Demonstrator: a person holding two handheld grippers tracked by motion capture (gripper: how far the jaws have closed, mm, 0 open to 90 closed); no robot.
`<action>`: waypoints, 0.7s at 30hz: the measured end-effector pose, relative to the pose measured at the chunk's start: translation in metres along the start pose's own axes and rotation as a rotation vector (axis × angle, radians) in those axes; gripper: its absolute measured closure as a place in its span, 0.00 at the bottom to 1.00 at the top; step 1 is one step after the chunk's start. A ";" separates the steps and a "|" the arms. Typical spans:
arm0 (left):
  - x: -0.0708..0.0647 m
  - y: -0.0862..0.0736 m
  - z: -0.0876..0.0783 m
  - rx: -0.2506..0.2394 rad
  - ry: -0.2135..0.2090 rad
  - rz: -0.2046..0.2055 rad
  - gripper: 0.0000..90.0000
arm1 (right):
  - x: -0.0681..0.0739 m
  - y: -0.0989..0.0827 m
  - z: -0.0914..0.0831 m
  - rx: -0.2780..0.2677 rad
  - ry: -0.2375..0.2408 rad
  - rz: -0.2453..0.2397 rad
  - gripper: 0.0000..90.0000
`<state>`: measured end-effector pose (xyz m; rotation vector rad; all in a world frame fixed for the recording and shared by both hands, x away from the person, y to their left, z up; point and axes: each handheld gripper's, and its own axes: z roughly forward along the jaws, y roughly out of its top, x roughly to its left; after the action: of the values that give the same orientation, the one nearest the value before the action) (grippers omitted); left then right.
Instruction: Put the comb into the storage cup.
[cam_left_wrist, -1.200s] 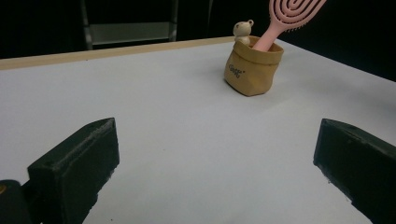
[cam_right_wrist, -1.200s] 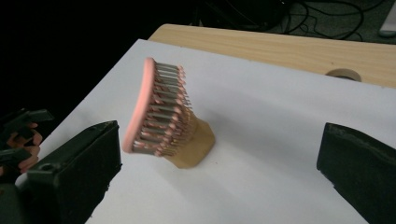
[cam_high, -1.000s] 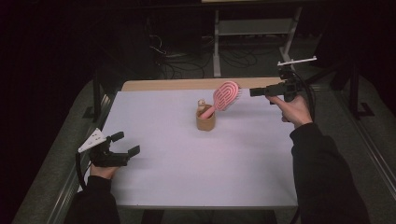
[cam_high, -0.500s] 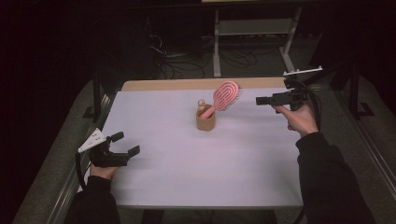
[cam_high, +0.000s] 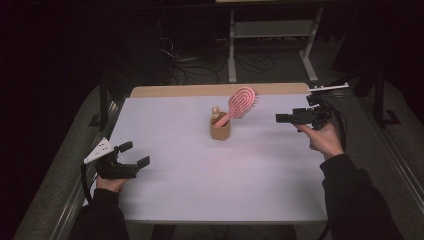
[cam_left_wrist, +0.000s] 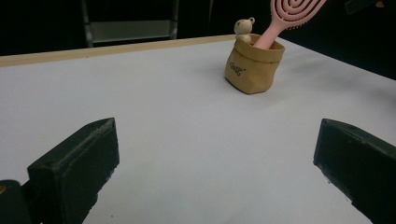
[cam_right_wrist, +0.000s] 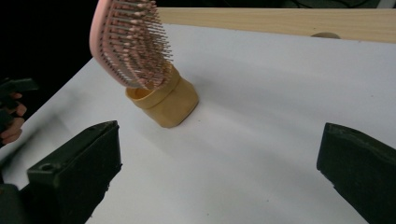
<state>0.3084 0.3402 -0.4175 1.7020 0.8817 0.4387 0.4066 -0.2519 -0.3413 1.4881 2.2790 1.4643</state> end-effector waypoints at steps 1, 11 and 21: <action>0.000 0.000 0.000 0.000 0.000 0.000 0.00 | 0.001 -0.002 0.000 -0.003 -0.002 -0.005 0.00; 0.001 -0.001 0.001 0.009 0.002 0.002 0.00 | 0.003 -0.019 0.000 -0.019 0.015 -0.029 0.00; -0.001 -0.003 0.001 0.041 0.020 0.015 0.00 | 0.011 -0.035 -0.002 -0.017 -0.022 -0.072 0.00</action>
<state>0.3073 0.3391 -0.4207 1.7455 0.8989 0.4508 0.3759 -0.2482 -0.3613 1.3958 2.2764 1.4368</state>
